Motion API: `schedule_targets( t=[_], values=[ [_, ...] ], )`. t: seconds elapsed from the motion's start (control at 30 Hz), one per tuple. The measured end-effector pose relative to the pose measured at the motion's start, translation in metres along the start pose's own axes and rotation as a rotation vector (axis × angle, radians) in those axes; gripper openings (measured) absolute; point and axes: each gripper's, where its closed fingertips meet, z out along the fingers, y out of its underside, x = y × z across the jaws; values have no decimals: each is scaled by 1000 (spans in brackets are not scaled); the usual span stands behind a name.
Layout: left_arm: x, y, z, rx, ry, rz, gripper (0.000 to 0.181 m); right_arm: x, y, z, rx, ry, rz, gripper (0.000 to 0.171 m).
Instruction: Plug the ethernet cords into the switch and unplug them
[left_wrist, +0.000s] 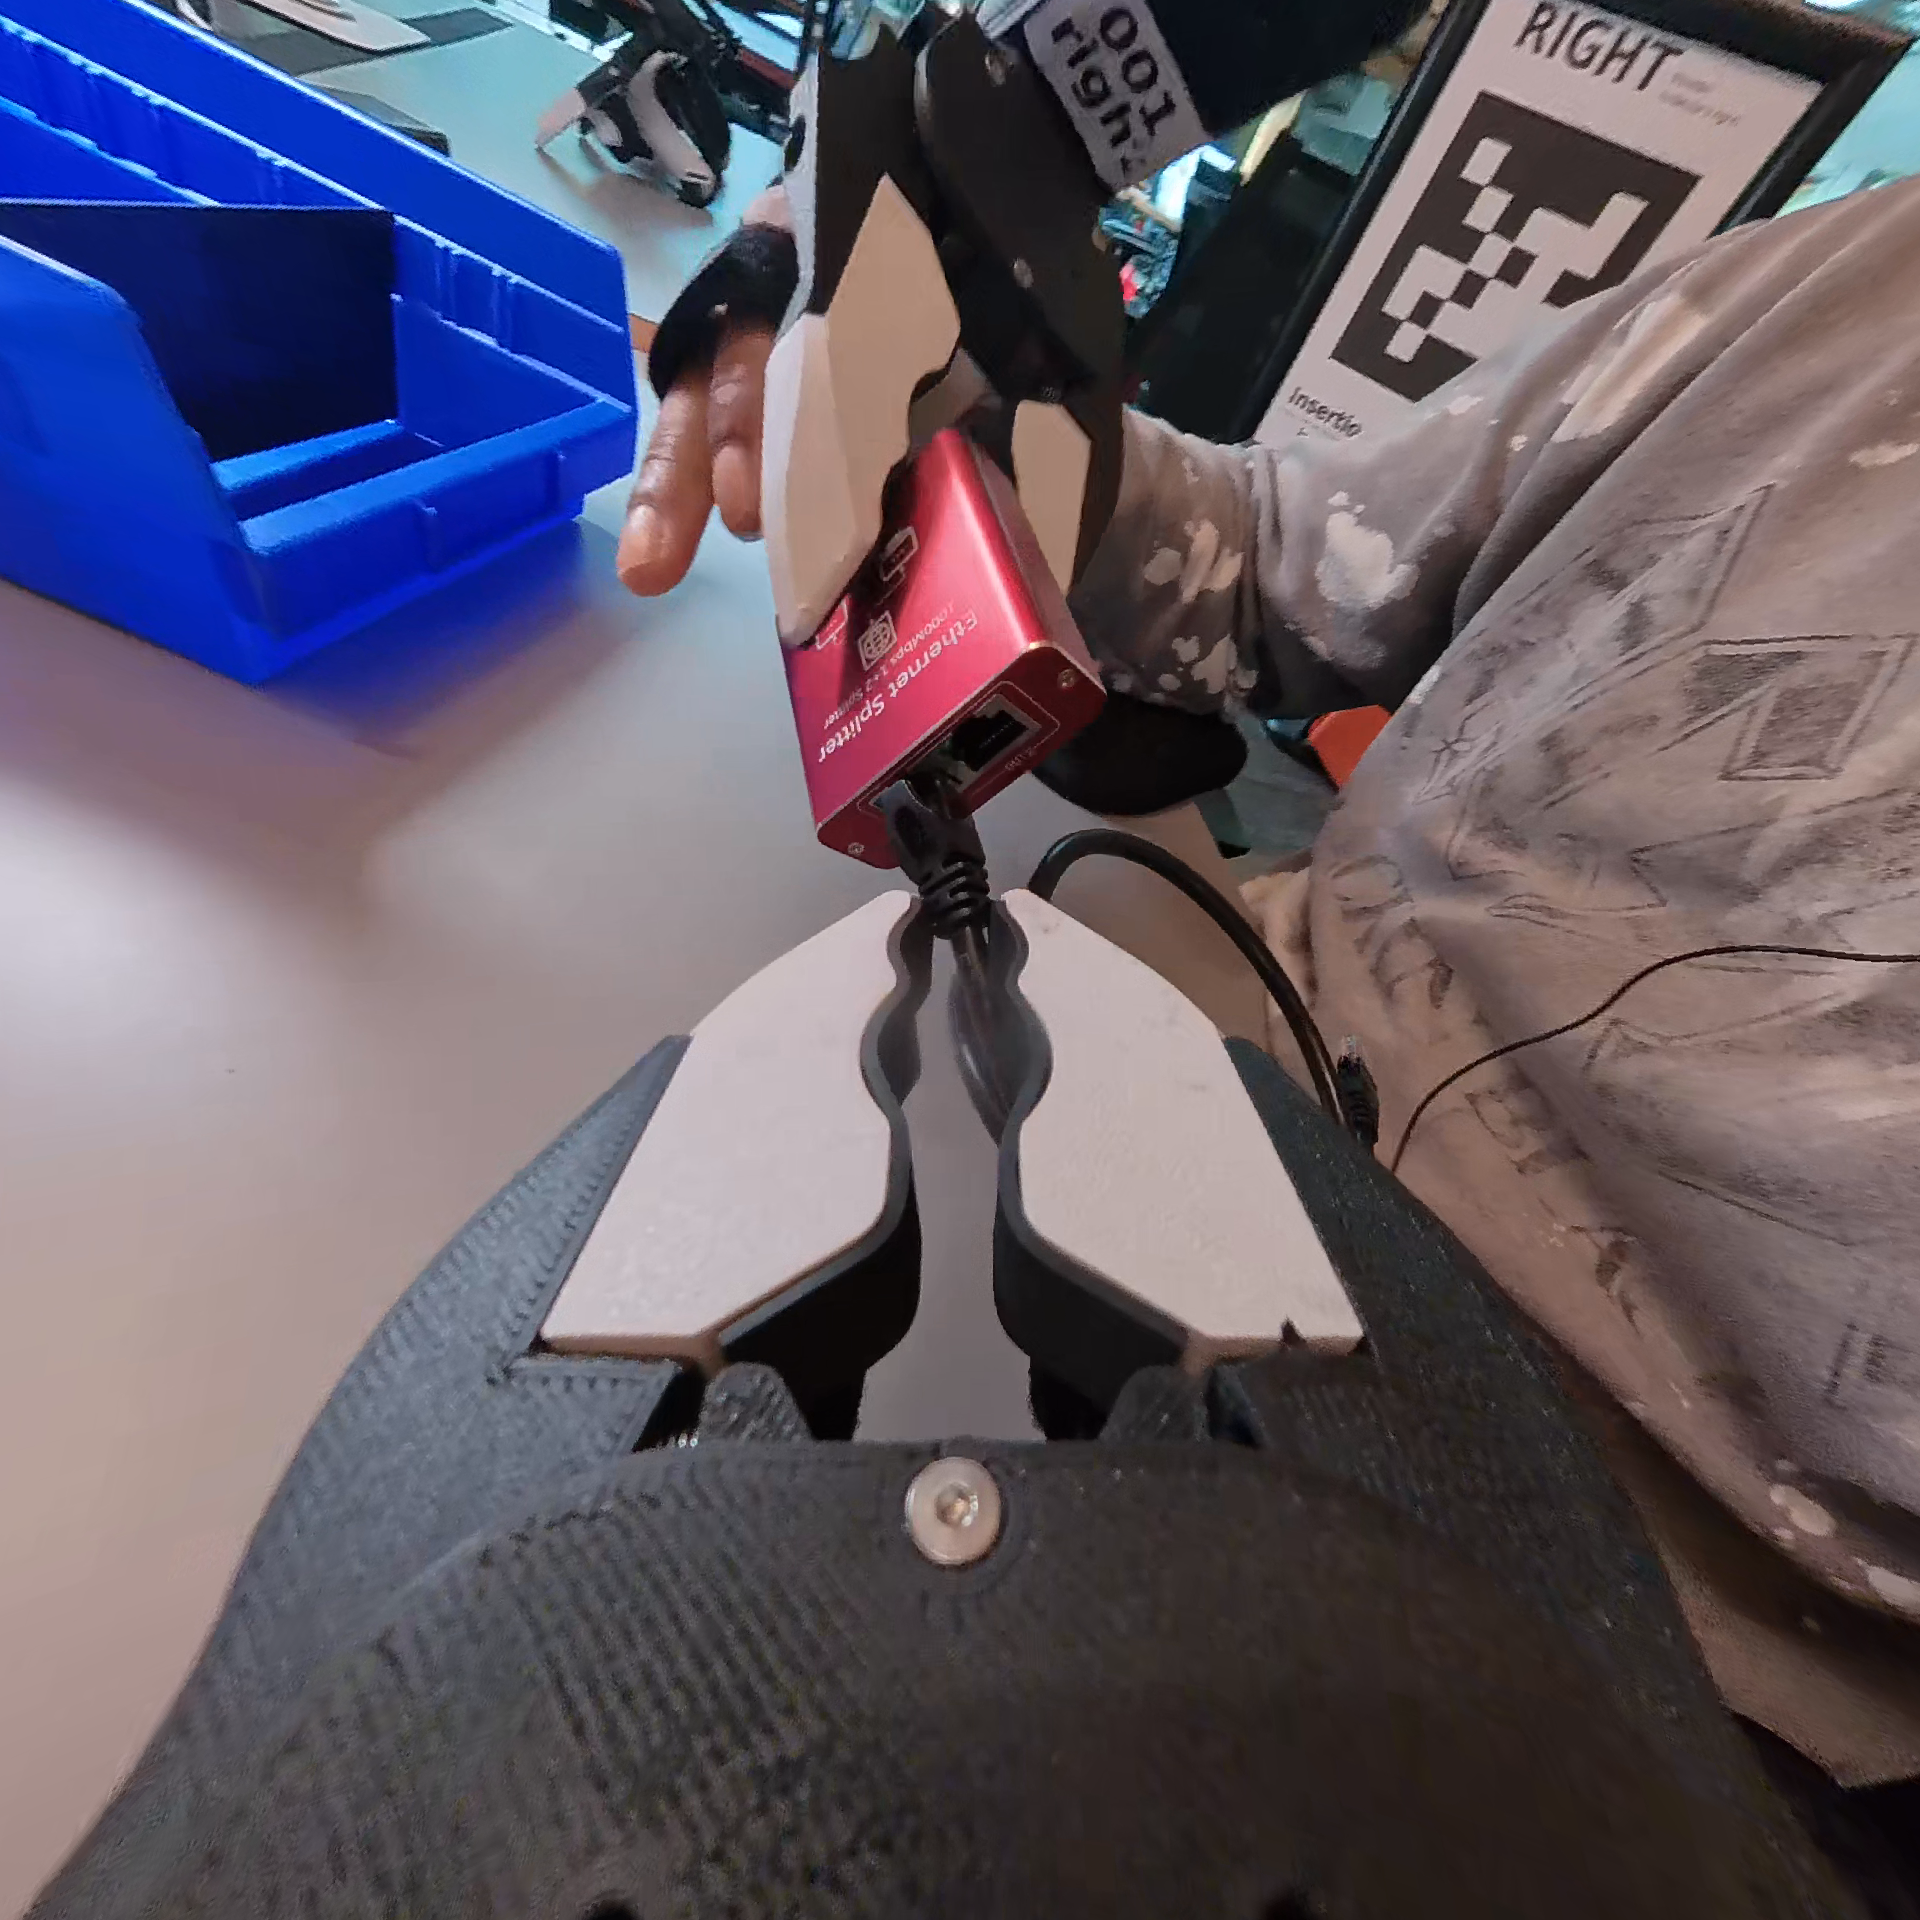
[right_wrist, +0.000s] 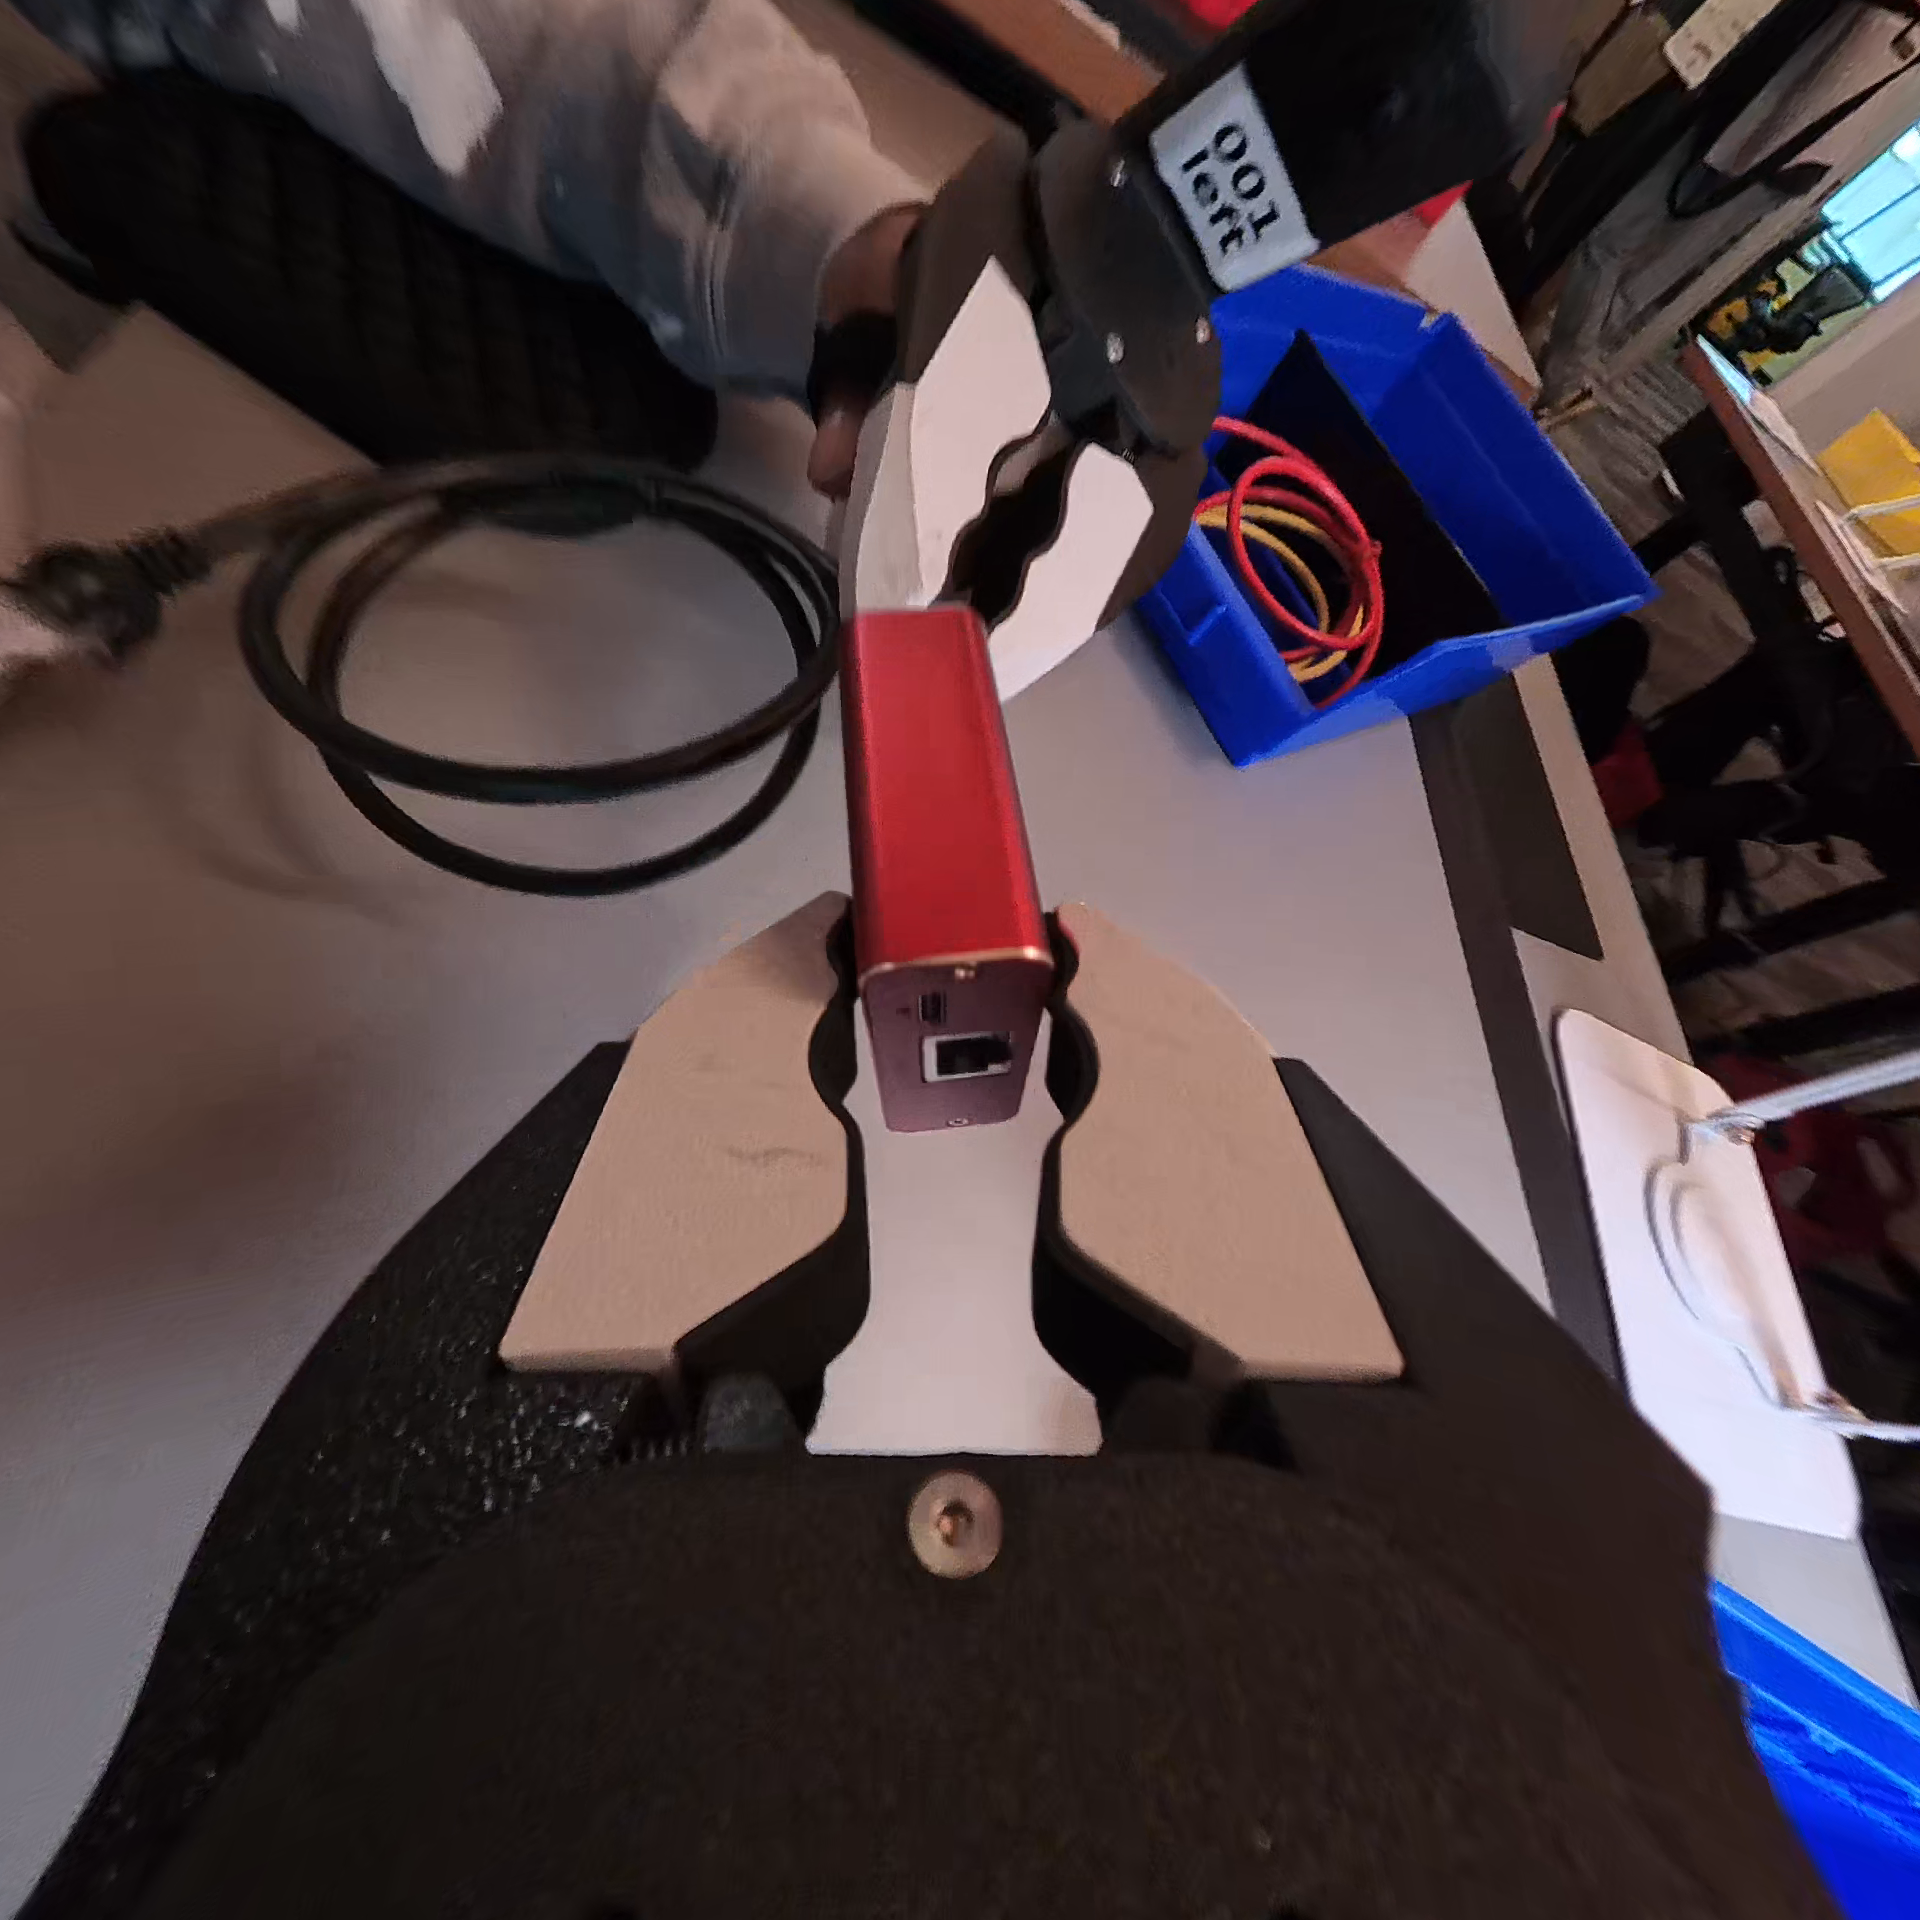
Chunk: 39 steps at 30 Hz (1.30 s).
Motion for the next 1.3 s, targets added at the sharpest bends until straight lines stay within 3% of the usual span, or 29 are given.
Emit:
schedule_targets(
  t=[0.57,0.97,1.3],
  values=[
    [-5,11,-2,-62,-6,-47,11,-13,5,8,-85,-21,-117,28],
    [-5,10,-4,-40,19,-73,11,-10,-5,7,-61,28,-87,28],
    [5,6,-3,-21,51,-46,11,-14,-12,2,15,-26,-8,28]
  ],
)
